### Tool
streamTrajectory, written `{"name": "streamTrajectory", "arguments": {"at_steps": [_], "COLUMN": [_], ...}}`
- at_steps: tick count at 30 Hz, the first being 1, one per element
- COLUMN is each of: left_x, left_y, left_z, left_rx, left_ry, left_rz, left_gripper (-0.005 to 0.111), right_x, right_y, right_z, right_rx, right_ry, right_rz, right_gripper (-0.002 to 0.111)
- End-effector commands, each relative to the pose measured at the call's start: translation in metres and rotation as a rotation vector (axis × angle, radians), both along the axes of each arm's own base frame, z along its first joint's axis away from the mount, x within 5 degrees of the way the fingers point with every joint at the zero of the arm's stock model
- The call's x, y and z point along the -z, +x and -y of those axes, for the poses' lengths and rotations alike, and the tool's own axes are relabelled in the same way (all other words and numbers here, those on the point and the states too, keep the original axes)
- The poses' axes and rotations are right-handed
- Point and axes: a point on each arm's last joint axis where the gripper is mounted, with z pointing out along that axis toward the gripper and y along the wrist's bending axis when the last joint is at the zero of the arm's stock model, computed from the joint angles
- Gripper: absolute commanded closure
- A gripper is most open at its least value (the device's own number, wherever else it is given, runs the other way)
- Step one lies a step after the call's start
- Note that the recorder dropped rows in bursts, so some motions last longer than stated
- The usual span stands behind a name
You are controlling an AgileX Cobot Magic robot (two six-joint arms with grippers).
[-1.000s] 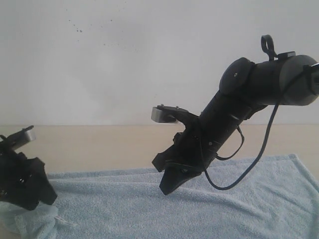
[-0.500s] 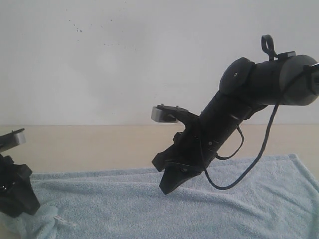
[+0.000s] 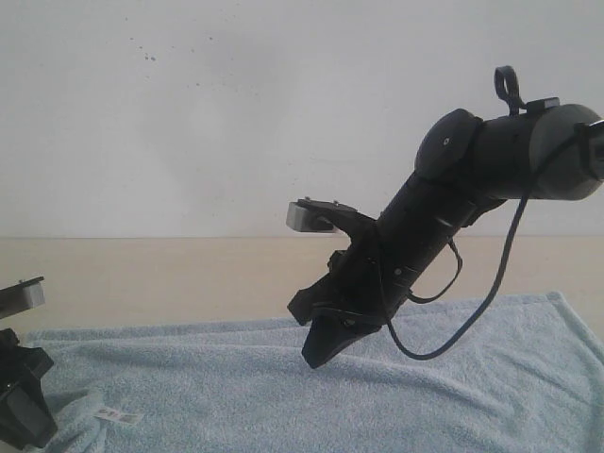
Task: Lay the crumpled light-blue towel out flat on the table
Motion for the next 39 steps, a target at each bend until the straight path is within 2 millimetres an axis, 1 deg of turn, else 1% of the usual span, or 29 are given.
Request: {"name": "streamTrajectory", "arguments": {"at_steps": [1,2,8,11,14,16,17,20,23,27,33,35,39], "left_x": [0.000,0.000,0.001,-0.005,-0.021,-0.036,-0.042,-0.061,-0.071,-0.071,-0.054,-0.050,-0.050], "left_y": [-0.001,-0.001,-0.003,-0.008,-0.016,-0.023,-0.025,-0.042,-0.060,-0.079,-0.098,-0.102,-0.102], "left_z": [-0.001,-0.001,-0.005,-0.004,-0.003,-0.005,-0.007,-0.017,-0.025,-0.026,-0.023,-0.022,-0.020], "left_rx": [-0.025,-0.029,-0.082,-0.104,-0.116,-0.130,-0.137,-0.189,-0.253,-0.262,-0.251,-0.247,-0.257], "left_ry": [0.015,0.020,0.073,0.074,0.065,0.100,0.136,0.276,0.399,0.434,0.422,0.422,0.402], "left_rz": [-0.010,-0.014,-0.061,-0.109,-0.145,-0.131,-0.116,-0.084,-0.078,-0.088,-0.166,-0.184,-0.189], "left_gripper": [0.099,0.102,0.103,0.103,0.103,0.103,0.103,0.103,0.103,0.103,0.103,0.103,0.103], "right_x": [-0.001,-0.001,-0.001,-0.001,-0.001,-0.001,-0.001,-0.001,-0.002,-0.002,-0.001,-0.001,-0.001], "right_y": [0.000,0.000,0.000,0.000,0.000,0.001,0.001,0.004,0.006,0.007,0.005,0.003,0.002], "right_z": [0.001,0.001,0.001,0.001,0.001,0.001,0.000,0.000,0.000,0.000,0.000,0.000,0.000], "right_rx": [-0.002,-0.002,-0.003,-0.011,-0.014,-0.020,-0.016,0.001,0.014,0.015,0.003,-0.004,-0.011], "right_ry": [0.006,0.006,0.010,0.011,0.011,0.012,0.013,0.017,0.019,0.020,0.017,0.016,0.014], "right_rz": [0.009,0.009,0.007,0.012,0.014,0.026,0.031,0.057,0.076,0.078,0.060,0.050,0.039], "right_gripper": [0.108,0.108,0.108,0.108,0.108,0.108,0.108,0.108,0.108,0.108,0.108,0.108,0.108]}}
